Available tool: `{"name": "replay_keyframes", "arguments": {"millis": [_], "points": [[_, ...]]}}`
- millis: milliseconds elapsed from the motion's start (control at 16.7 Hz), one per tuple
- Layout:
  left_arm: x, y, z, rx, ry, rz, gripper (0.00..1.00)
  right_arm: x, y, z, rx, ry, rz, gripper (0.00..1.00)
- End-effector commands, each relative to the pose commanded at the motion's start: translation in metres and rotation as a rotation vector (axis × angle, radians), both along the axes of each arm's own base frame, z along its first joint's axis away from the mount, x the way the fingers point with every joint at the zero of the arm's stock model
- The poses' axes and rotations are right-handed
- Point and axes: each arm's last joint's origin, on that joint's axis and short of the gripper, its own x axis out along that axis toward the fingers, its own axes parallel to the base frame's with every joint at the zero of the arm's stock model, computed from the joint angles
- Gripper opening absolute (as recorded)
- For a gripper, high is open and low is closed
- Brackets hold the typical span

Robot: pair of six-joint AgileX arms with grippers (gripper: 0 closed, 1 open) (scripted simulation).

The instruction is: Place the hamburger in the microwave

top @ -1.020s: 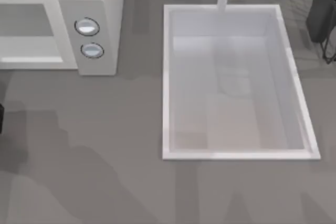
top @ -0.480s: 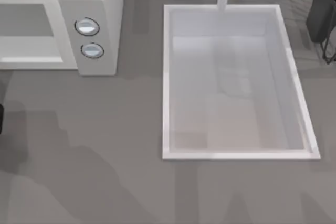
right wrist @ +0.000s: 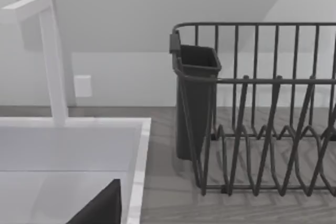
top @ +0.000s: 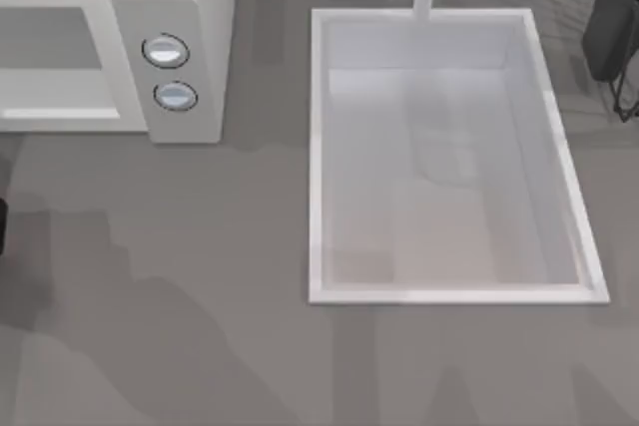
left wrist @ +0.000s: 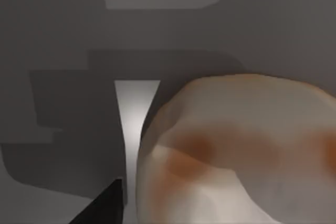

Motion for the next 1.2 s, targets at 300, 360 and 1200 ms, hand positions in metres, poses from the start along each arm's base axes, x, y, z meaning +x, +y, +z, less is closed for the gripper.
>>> {"name": "replay_keyframes", "arguments": {"millis": [300,360,1200], "points": [[0.000,-0.010,0.038,0.003,-0.016,-0.027,0.00,0.000,0.000,0.000,0.000,0.000,0.000,1.00],[0.001,-0.010,0.046,0.003,-0.015,-0.026,0.00,0.000,0.000,0.000,0.000,0.000,0.000,1.00],[-0.002,-0.012,0.119,0.002,-0.012,-0.032,0.00,0.000,0.000,0.000,0.000,0.000,0.000,1.00]]}}
